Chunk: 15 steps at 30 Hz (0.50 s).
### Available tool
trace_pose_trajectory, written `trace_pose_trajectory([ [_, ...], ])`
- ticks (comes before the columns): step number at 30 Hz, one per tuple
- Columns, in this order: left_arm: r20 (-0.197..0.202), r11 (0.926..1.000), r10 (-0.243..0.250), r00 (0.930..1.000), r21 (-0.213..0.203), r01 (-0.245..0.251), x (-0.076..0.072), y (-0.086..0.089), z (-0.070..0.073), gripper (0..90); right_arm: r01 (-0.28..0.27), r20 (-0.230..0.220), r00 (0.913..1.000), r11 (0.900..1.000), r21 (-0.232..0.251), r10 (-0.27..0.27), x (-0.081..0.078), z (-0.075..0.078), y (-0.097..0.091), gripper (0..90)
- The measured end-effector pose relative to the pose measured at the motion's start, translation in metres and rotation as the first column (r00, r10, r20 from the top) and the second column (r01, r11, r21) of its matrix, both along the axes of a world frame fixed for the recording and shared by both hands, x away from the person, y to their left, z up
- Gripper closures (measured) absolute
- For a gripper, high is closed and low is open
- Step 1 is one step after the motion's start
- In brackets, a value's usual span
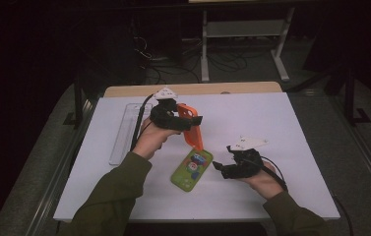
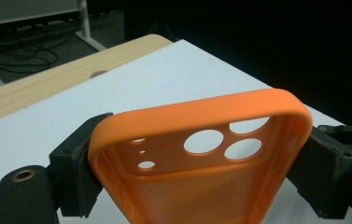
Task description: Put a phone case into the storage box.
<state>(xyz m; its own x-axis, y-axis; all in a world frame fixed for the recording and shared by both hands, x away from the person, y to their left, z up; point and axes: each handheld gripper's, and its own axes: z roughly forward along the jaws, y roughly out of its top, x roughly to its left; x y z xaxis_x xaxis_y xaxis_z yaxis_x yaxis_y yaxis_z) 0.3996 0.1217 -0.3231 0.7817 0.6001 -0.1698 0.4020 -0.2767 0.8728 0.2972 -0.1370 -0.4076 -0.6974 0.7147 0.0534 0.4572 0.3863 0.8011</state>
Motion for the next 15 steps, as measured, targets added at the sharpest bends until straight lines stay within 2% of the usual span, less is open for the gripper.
trace_pose_trajectory([
  [3,0.009,0.9999,0.009,0.9999,0.011,-0.009,0.002,0.004,0.004,15.0,-0.001,0.014,0.9999,0.9997,-0.024,0.002,-0.004,-0.007,-0.008,13.0],
  [6,0.018,0.9996,0.019,0.9997,0.02,-0.019,0.005,0.01,0.009,15.0,0.014,0.021,0.9997,0.9994,-0.03,-0.014,-0.008,-0.013,-0.014,12.5],
  [9,0.022,0.9993,0.031,0.9993,0.021,-0.031,0.009,0.017,0.012,15.0,0.023,-0.005,0.9997,0.9994,-0.025,-0.024,-0.01,-0.018,-0.022,11.4],
  [15,0.035,0.997,0.074,0.9967,0.021,-0.074,0.018,0.036,0.021,15.0,0.017,-0.009,0.9998,0.9994,-0.03,-0.018,-0.014,-0.026,-0.033,1.6],
])
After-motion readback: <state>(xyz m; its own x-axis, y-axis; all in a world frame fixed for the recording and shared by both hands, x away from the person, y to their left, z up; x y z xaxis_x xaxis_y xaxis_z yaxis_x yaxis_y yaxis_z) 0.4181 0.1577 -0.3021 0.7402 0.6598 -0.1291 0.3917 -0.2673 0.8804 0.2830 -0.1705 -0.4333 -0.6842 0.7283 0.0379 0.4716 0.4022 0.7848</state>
